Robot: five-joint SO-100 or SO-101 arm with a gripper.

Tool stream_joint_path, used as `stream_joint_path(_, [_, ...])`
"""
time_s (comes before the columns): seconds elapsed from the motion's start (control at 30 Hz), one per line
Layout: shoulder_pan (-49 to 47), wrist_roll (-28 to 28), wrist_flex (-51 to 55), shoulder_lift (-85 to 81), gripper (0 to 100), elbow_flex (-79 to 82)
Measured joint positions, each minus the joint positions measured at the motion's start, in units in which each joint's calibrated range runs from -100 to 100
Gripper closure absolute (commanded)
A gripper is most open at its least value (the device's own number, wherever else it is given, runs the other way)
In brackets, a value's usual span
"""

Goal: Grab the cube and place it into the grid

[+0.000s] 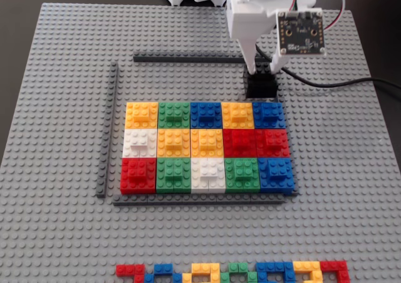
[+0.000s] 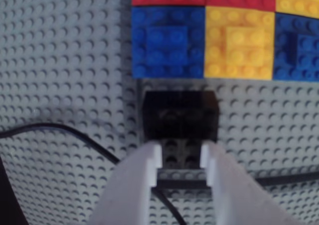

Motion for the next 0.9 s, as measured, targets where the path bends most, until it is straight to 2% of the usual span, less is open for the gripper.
stream_joint_path(0.9, [0.0, 0.0, -1.9, 7.55, 93, -2.56])
